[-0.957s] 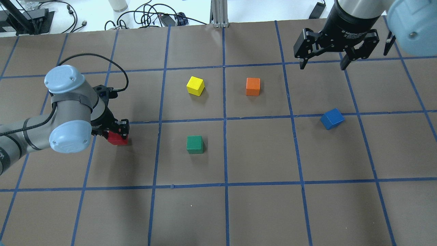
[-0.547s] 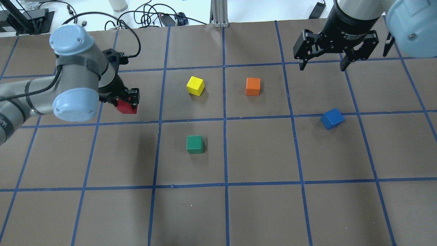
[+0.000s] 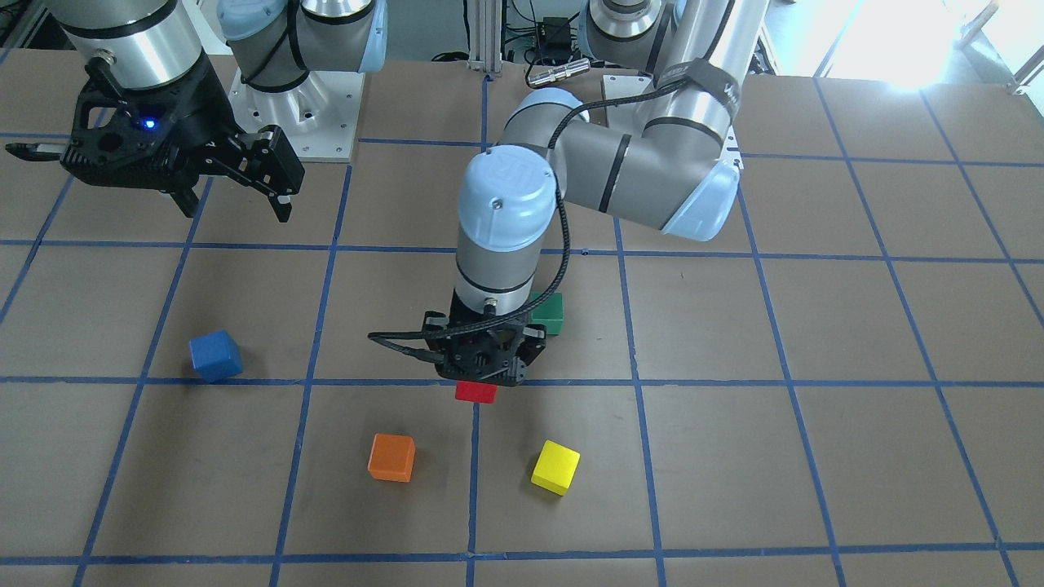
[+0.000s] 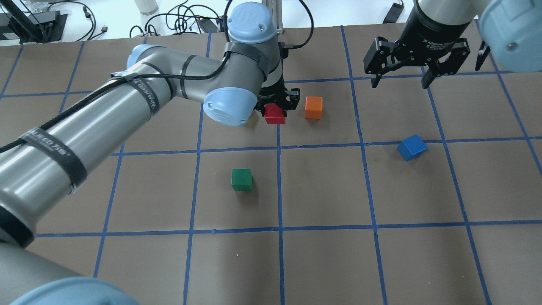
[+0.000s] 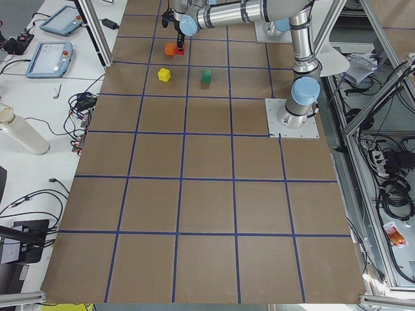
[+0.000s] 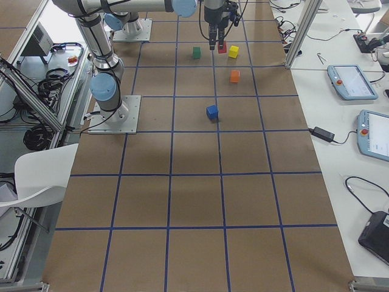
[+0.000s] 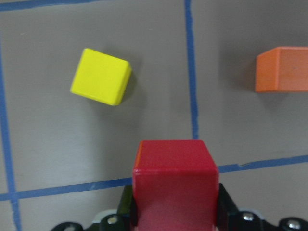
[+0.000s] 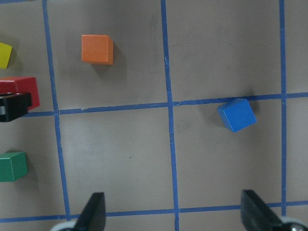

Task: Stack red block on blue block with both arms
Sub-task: 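Lift the red cube and carry it toward the orange cube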

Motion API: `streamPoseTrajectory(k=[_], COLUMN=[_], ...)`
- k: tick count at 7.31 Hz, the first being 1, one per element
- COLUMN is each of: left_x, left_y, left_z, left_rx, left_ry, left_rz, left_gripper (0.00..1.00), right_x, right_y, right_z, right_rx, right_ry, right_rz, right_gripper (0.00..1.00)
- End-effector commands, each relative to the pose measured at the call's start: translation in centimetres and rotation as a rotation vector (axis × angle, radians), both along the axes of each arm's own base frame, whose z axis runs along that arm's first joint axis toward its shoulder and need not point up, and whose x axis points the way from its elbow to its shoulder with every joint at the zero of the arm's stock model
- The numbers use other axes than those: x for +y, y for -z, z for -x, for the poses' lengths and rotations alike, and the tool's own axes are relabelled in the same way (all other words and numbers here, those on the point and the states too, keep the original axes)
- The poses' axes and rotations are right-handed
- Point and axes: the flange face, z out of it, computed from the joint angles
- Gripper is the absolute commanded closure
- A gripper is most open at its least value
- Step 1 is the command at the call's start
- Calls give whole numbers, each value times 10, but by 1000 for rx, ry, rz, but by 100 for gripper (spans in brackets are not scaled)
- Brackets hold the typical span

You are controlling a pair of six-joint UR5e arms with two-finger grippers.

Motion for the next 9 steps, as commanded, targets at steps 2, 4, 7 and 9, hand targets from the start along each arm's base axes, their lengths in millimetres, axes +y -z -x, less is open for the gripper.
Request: streamPoseTrajectory(k=[2,4,7,9], left_x=[14,25,42,28], left_y=[45,60,64,26], left_z=[48,51,42,25], left_rx=[-17,-42,-80,-68], left_ry=[22,27,4,-36], left_rz=[-61,-114,-189,-175], left_gripper=[78,75,0,0], right_x=[2,2,2,2], right_y=[0,-1,-1,-1], right_z=[0,0,0,0], right_rx=[1,1,1,1], right_ry=[0,0,0,0], right_rz=[-7,-5,-4,-4], right_gripper=[0,0,0,0])
